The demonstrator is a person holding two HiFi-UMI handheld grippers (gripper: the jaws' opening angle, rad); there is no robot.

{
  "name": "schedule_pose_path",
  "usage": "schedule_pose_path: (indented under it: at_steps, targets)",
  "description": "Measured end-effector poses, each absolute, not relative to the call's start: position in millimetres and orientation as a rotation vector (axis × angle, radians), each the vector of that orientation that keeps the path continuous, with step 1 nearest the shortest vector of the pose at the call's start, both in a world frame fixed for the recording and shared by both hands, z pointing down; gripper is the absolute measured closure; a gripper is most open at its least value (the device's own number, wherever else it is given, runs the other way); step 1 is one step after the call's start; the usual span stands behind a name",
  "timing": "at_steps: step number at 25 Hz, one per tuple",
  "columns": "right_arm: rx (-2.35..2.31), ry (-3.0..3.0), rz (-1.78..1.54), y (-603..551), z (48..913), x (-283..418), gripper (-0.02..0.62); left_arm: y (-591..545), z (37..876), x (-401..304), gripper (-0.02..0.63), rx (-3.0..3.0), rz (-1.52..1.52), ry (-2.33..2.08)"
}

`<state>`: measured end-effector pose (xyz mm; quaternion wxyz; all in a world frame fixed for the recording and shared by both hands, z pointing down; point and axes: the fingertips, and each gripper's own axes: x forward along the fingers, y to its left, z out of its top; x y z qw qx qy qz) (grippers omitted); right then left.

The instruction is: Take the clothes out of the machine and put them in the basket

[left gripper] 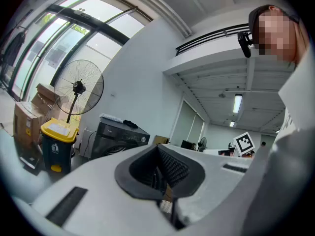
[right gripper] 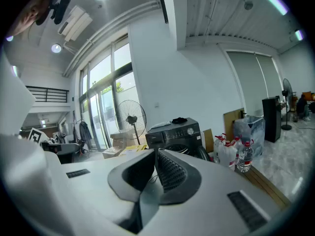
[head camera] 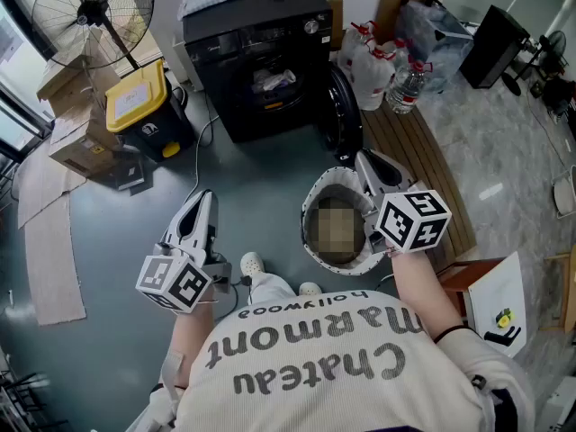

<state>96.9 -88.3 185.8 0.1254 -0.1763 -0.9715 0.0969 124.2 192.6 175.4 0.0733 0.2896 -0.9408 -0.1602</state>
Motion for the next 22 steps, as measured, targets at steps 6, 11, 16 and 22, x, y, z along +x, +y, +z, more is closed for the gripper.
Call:
schedule_pose_path:
  at_steps: [6,11,16,22]
  targets:
    - [-0.501,-2.815,0.279,-69.4,184.6,73.8,0.551,220.7,174.8,104.4,0.598,0.829,-0.509,-2.828]
    - [-0.492,-2.823,0.281,-36.4,182.8,36.6,0.551,250.1,172.1,63.2,0.598,0.859,-0.506,-2.824]
    - [-0.463,-2.872,0.393,0.8,165.3,-9.3,0.551,281.3,158.4,9.1,0.598,0.917,-0.462,-2.818]
    - [-0.456,-2.96,0.426,51.4,149.6,-45.2,0.551,316.7,140.3,-40.1,0.598,1.035,-0.415,-2.857]
